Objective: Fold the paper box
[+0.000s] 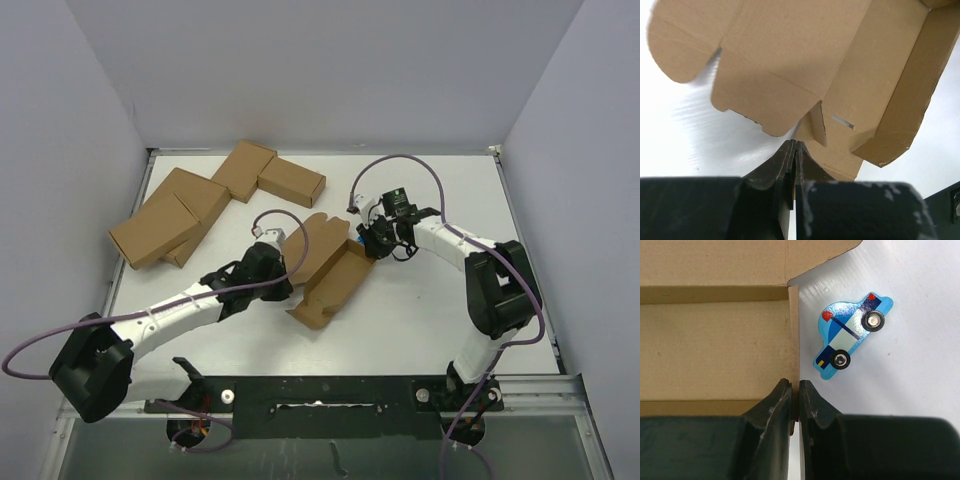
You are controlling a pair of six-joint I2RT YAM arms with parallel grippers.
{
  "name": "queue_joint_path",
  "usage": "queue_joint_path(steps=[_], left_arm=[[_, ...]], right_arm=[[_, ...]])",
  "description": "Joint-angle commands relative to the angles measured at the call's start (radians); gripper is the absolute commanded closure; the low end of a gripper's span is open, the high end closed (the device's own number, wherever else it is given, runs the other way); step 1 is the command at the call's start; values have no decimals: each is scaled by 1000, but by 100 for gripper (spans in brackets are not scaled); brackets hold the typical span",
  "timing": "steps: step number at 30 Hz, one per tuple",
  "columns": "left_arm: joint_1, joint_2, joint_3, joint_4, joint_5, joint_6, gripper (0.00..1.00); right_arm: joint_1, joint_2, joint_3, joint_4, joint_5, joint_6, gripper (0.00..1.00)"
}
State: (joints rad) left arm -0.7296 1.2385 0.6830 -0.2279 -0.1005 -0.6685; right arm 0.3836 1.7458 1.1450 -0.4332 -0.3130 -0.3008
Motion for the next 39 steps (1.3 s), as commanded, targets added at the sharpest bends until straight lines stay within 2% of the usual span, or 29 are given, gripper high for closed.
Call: queue_joint_path(steps=[1, 17, 22, 27, 39], left_arm=[[-36, 55, 16, 33, -17, -8, 100], [-147, 225, 98, 110, -54, -45, 100], [-150, 251, 125, 135, -73, -61, 98], [-147, 263, 137, 135, -155, -70, 93], [-139, 345, 174, 188, -263, -54, 91]], right_arm=[[13, -9, -8, 18, 20, 18, 100], [28, -19, -14, 20, 6, 33, 100], [40, -17, -19, 22, 1, 37, 100], [48, -16, -19, 22, -3, 37, 100], [60, -12, -21, 21, -16, 36, 100]])
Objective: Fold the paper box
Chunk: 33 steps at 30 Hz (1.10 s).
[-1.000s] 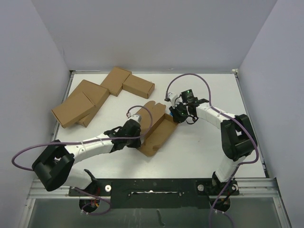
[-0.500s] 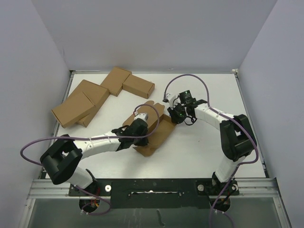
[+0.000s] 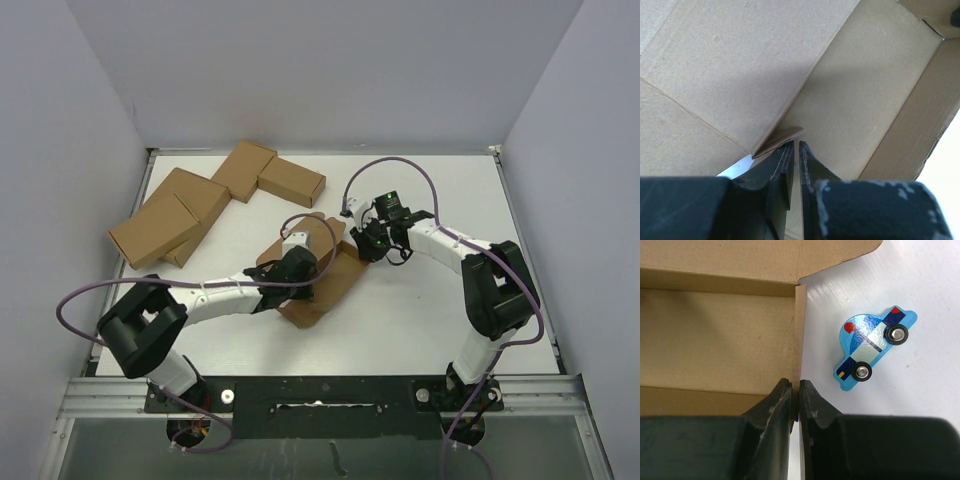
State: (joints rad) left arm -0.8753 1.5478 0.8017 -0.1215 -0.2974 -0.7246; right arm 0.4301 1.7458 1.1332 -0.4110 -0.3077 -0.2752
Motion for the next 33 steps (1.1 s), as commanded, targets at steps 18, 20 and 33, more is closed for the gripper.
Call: queue_joint_path(steps=[18, 20, 33], left_arm=[[1, -122, 53, 55, 75, 42, 93], [-16, -179, 41, 27, 100, 41, 92], [-90, -357, -54, -89, 361, 10, 100]], right_arm=[[16, -13, -4, 0, -10, 14, 100], [15, -12, -3, 0, -10, 14, 100], [15, -8, -4, 1, -13, 18, 100]])
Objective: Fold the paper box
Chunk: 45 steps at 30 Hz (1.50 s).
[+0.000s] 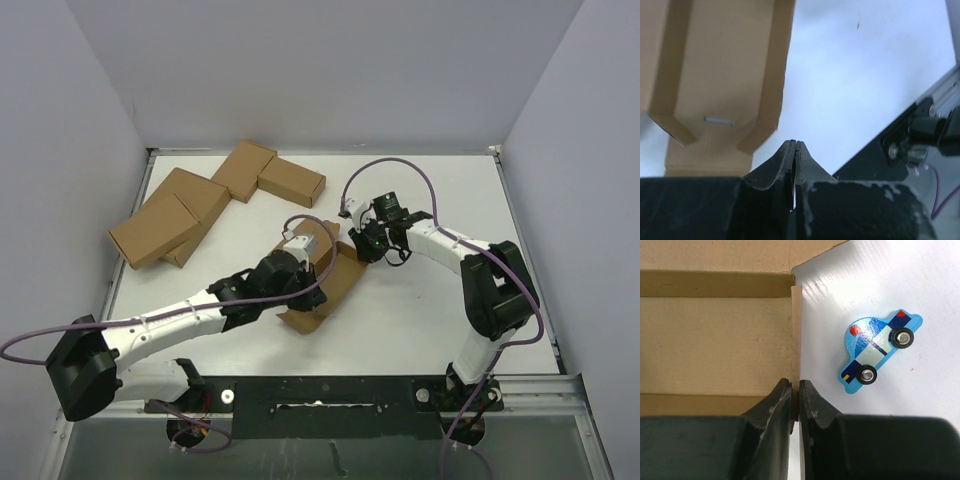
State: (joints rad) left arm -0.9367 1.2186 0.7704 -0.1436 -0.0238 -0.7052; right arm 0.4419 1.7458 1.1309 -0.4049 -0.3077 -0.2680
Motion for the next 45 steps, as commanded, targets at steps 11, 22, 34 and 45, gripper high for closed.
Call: queue_joint_path(steps=[11, 22, 34, 45], left_arm=[[-30, 113, -35, -84, 102, -7, 100], [7, 295, 93, -33, 18, 37, 100], [22, 235, 95, -31, 54, 62, 98], [27, -214, -29, -281, -89, -119, 48]], right_arm=[[3, -7, -4, -4, -16, 12, 100], [4, -7, -6, -3, -25, 13, 100], [-14, -13, -13, 10, -27, 43, 100], [-28, -51, -44, 58, -14, 127, 100]])
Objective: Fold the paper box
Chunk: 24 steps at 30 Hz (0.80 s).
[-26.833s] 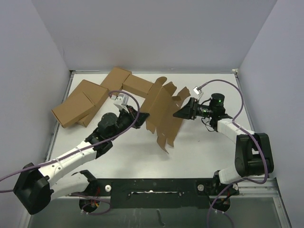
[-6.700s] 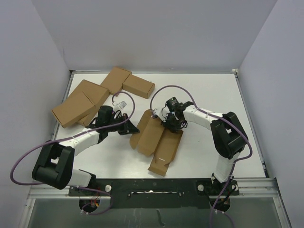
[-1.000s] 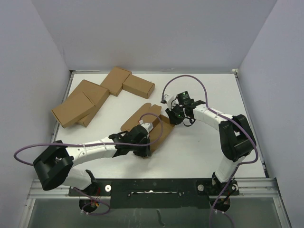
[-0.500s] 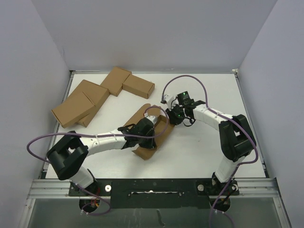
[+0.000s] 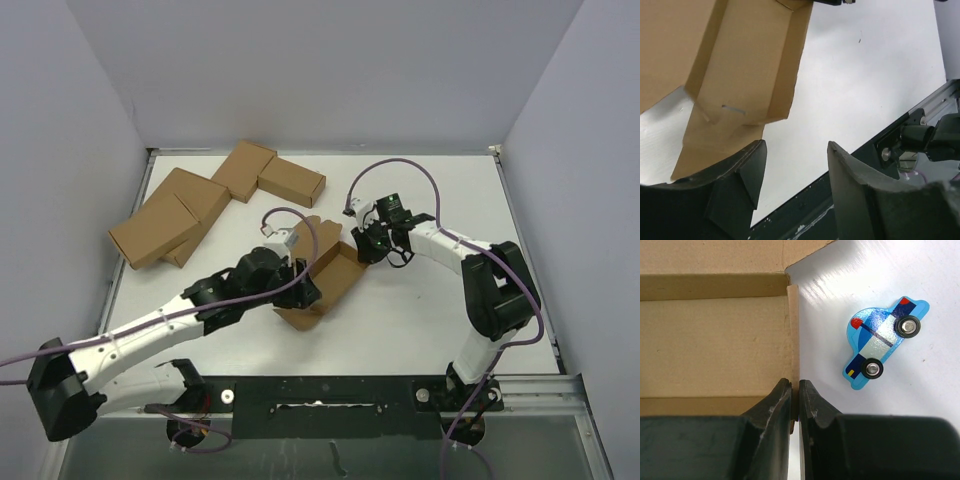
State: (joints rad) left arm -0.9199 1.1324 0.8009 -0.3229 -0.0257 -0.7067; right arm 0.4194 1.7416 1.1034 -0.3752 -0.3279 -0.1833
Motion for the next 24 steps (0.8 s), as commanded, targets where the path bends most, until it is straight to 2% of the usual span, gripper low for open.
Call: queue_joint_path(steps=[1, 5, 8, 11, 17, 24], left_arm=[[11, -160, -76, -120, -101, -148, 46], [12, -244, -121, -222, -156, -304, 43], [13, -256, -110, -362, -211, -428, 42], [12, -250, -103, -434, -252, -500, 42], [12, -192, -173, -290, -222, -543, 44], [50, -89, -178, -121, -216, -493, 56]], right_arm=[[-5, -47, -18, 31, 10, 46, 100], [-5, -45, -20, 35, 19, 47, 100], [-4, -44, -20, 36, 22, 48, 100], [-4, -44, -20, 36, 24, 48, 100], [-5, -44, -20, 36, 21, 48, 100], [-2, -41, -22, 35, 13, 47, 100]])
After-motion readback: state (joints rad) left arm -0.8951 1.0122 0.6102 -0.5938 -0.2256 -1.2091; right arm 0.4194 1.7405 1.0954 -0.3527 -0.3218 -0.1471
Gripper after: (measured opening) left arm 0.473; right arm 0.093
